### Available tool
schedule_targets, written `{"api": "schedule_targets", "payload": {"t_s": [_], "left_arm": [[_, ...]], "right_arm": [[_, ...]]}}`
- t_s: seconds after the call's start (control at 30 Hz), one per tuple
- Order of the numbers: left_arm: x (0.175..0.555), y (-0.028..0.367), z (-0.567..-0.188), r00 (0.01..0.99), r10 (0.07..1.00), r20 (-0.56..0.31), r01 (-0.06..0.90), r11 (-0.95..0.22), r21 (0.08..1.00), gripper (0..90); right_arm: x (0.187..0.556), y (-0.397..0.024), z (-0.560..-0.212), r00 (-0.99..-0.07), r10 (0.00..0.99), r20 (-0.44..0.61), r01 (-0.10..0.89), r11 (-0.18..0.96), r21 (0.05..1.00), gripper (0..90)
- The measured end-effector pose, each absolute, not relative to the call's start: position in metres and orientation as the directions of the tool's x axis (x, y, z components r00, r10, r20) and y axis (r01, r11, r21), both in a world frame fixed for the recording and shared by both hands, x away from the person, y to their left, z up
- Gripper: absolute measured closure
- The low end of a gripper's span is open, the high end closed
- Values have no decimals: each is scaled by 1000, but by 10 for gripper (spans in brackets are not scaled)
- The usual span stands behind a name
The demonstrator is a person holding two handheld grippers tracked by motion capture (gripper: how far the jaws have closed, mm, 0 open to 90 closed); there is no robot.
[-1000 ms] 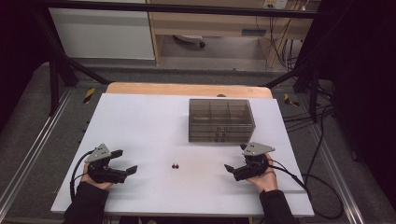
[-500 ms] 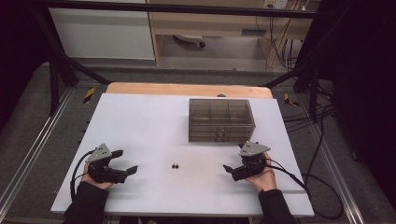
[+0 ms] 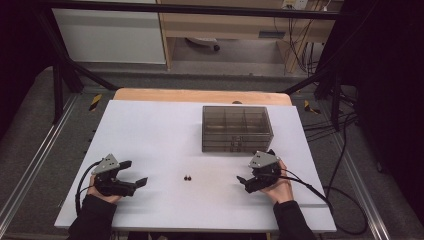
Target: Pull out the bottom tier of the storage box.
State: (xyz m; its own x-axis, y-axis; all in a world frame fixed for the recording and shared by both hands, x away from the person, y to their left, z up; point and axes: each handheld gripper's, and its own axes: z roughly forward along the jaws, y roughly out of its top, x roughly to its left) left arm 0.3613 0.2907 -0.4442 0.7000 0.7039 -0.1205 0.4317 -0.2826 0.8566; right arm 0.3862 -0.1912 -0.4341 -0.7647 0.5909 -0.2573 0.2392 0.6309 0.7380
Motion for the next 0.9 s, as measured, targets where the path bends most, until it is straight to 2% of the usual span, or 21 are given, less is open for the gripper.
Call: {"api": "schedule_targets", "payload": {"t_s": [0.9], "left_arm": [[361, 291, -444, 701, 704, -118, 430, -285, 856, 39]], "right_arm": [[394, -163, -435, -726, 492, -480, 135, 787, 602, 66]]}}
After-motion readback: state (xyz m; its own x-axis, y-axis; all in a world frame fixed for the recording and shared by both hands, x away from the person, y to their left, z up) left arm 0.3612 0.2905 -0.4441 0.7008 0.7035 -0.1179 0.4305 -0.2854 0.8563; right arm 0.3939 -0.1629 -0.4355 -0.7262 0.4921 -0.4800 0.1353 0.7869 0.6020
